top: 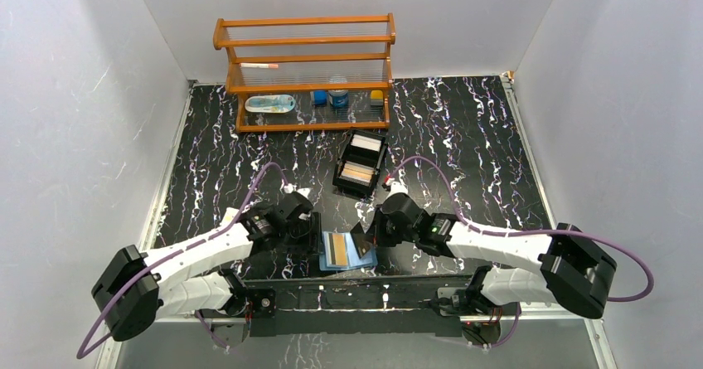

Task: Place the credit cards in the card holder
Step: Pick up the credit card from the card box.

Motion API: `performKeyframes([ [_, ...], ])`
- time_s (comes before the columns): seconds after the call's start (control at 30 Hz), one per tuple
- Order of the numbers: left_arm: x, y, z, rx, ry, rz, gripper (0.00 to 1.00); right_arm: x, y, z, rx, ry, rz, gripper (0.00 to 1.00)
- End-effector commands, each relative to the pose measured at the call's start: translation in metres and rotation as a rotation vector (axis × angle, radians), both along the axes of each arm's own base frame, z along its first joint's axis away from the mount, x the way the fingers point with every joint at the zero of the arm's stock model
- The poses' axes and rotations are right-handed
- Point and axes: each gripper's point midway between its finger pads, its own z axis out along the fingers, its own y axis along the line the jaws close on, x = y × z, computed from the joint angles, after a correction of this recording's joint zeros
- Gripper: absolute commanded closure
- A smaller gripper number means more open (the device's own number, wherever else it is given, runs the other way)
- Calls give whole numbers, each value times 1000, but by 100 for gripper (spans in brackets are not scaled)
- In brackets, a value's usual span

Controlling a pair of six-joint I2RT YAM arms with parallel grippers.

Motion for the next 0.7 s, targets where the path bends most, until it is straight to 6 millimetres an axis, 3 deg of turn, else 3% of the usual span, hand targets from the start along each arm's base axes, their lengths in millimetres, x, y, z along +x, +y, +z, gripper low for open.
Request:
performKeyframes([
  [0.0, 12, -11, 41, -65, -58, 15, 49, 1, 17, 25, 159, -16, -17, 100],
  [0.17, 19, -34, 93, -236, -113, 24, 48, 2, 24, 38, 245, -18, -41, 100],
  [0.3, 16, -54, 120, -353, -109, -24, 48, 0, 33, 49, 302, -12, -22, 100],
  [0.47, 12, -59, 106, -369, -71, -25, 46, 0, 38, 66, 408, -24, -43, 100],
  [0.57, 11, -67, 113, -490, -85, 3, 44, -1, 37, 84, 538, -47, -62, 100],
  [0.67, 11, -70, 121, -581, -103, 37, 39, -3, 27, 79, 580, -59, -85, 100],
])
